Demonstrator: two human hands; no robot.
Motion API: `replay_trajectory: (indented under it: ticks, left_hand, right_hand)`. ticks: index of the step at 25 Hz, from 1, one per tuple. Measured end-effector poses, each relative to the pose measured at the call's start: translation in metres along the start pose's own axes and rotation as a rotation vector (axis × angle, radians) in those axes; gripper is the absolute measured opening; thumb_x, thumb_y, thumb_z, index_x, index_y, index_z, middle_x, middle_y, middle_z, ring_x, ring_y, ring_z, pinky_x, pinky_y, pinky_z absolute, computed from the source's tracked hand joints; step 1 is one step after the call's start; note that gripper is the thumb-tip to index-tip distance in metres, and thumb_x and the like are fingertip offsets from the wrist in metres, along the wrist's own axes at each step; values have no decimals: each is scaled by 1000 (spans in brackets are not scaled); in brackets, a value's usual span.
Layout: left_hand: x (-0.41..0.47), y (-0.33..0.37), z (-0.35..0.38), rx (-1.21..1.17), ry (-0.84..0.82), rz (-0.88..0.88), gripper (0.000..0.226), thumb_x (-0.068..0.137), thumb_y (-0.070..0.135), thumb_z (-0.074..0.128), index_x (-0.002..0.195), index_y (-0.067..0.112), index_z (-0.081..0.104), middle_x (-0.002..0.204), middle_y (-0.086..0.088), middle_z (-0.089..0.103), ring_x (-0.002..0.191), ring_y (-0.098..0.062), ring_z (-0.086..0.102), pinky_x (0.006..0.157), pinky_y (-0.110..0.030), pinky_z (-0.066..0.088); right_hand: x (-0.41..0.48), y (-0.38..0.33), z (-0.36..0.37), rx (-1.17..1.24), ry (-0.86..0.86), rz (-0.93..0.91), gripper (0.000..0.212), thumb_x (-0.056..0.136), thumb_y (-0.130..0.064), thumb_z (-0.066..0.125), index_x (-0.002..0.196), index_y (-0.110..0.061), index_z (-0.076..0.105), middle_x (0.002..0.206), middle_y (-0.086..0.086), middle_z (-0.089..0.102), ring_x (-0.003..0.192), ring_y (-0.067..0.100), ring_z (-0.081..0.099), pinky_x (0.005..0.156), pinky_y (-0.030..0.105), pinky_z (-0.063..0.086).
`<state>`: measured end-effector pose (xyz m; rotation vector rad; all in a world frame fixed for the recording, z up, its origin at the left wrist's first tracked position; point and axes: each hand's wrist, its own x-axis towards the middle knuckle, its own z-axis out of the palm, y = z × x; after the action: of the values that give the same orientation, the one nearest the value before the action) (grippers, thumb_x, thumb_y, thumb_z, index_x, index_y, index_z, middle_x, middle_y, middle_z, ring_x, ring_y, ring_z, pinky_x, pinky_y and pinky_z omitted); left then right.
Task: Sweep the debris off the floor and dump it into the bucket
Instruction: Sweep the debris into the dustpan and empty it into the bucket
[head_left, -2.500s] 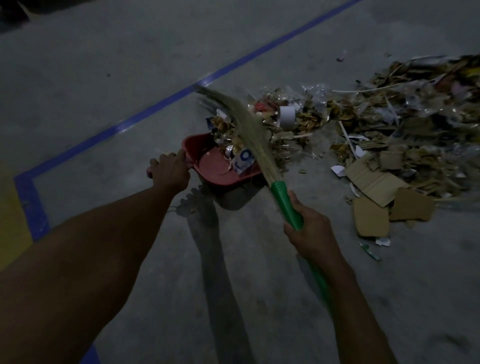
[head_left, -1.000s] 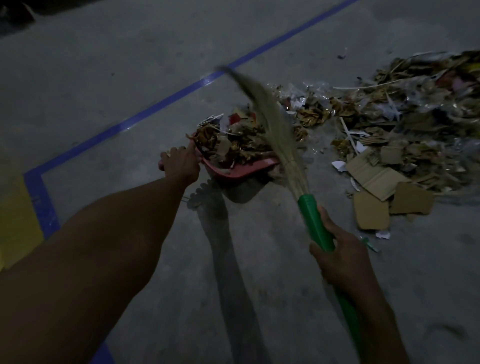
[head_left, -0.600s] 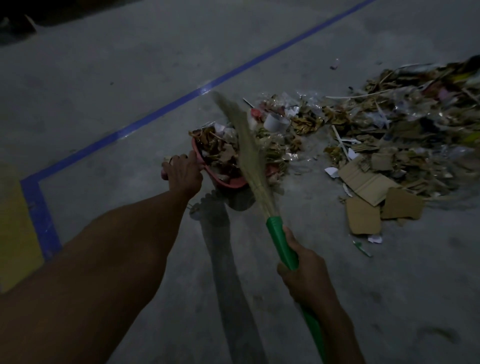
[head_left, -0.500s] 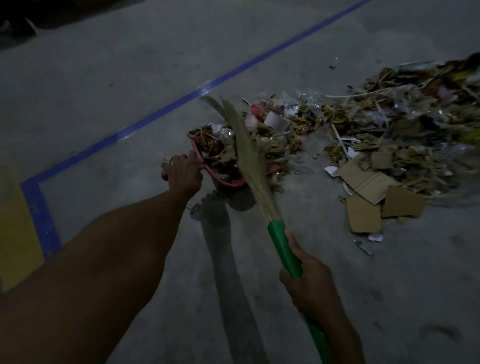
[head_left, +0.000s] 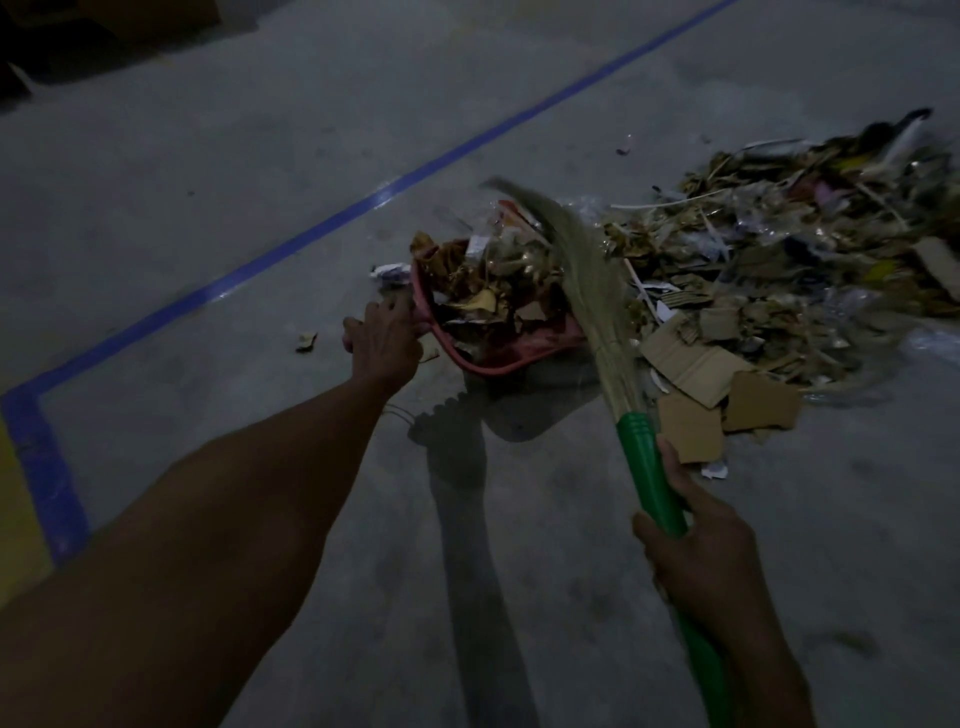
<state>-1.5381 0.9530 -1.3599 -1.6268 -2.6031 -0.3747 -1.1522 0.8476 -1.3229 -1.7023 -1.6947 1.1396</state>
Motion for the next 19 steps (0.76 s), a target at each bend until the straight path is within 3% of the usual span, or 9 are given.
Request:
replay_trajectory:
  ticks: [2,5,7,10,12,16,19]
  left_hand:
    - [1,14,0,-45,12,29,44,84,16,64,125,24,51,115,-13,59,108,-34,51,83,-47,31]
    - [1,22,1,-107,14,34,53,83,14,63,132,24,48,121,-13,59,113,-35,51,88,-50,32]
    - [-1,23,3,-115,10,-3,45,86,16,62,129,24,49,121,-11,60,113,-34,52,89,-51,33]
    - [-2,28,3,-130,-6,-87,29,87,18,61,115,23,53,114,-9,62,109,-34,53,89,-50,34]
    - [-4,29,2,-107,-22,-109,32,86,18,62,117,22,52,113,-10,61,110,-34,51,90,-51,35]
    - [-7,19,1,2,-86,-123,45,83,15,67,124,22,50,112,-15,61,110,-38,52,90,-54,36]
    - [-10,12,4,44,-146,-130,37,87,18,63,122,19,52,112,-16,61,112,-37,51,93,-57,35]
  right_hand:
    - [-8,5,6,-18,-12,26,86,91,-11,73,151,-54,29,89,15,72,56,23,62,61,40,59]
    - [-20,9,3,-9,15,41,86,91,-12,73,148,-58,28,77,9,71,44,22,61,49,35,52]
    - [-24,3,2,1,-2,39,87,90,-12,73,148,-58,27,82,9,72,51,22,60,56,39,56]
    - [-33,-11,12,-3,-77,6,89,88,-12,74,149,-55,27,113,7,73,76,19,60,81,45,61]
    - [-40,-16,16,7,-65,-30,91,87,-14,76,147,-62,27,122,-5,70,74,19,62,79,44,62]
    - [-28,-1,-1,4,93,-57,94,84,-18,78,140,-73,26,101,5,74,67,15,57,75,44,60]
    - [-12,13,-12,16,184,66,91,87,-15,76,137,-73,27,98,18,74,71,22,63,76,53,61]
